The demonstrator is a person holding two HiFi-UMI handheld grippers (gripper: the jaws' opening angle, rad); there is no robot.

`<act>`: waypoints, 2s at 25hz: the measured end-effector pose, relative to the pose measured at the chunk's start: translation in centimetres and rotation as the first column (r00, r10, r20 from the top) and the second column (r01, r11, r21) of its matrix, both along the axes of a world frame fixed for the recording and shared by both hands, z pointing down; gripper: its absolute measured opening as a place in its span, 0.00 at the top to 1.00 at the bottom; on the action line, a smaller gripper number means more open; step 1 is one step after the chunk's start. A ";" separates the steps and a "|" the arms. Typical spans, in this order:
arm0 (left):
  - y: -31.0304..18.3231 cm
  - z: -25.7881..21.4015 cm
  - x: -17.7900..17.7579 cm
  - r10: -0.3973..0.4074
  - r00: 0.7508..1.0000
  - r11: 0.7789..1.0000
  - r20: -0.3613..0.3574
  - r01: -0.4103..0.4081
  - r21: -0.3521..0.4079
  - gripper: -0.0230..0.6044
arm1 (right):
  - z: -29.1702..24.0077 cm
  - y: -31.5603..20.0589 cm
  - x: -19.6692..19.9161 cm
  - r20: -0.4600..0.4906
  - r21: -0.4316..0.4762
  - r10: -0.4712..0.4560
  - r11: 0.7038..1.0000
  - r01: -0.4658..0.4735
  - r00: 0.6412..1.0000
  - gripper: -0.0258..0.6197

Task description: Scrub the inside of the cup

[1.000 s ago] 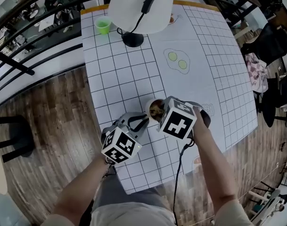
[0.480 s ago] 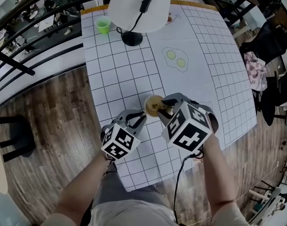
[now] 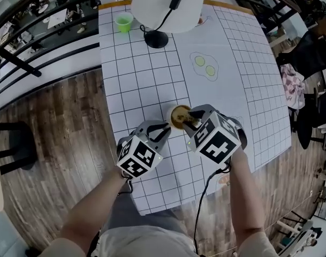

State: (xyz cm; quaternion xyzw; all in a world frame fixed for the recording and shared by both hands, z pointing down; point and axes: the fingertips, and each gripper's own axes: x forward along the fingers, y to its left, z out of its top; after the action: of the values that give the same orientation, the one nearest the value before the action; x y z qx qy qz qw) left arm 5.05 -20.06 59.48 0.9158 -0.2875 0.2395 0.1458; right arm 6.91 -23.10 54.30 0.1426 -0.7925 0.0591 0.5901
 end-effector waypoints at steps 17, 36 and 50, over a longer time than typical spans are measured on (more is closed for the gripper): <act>-0.4 -0.1 0.3 -0.015 1.000 1.000 -0.021 0.015 -0.019 0.88 | 5.2 -0.3 -0.1 -0.039 -0.195 0.006 0.981 -0.013 0.999 0.81; -0.4 -0.1 0.3 -0.018 1.000 1.000 0.005 0.018 -0.014 0.88 | -2.7 -0.4 1.8 0.192 -0.117 0.115 0.989 -0.094 0.975 0.80; -0.1 -0.2 0.5 -0.020 1.000 1.000 -0.010 0.020 -0.019 0.88 | 4.9 -0.9 -0.1 -0.060 -0.069 -0.027 0.997 0.023 0.998 0.81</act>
State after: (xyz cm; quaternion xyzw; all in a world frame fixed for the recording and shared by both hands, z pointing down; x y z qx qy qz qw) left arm 5.57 -20.20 59.31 0.9127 -0.2936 0.2361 0.1582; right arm 6.78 -23.95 59.22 0.1142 -0.7732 0.0743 0.6193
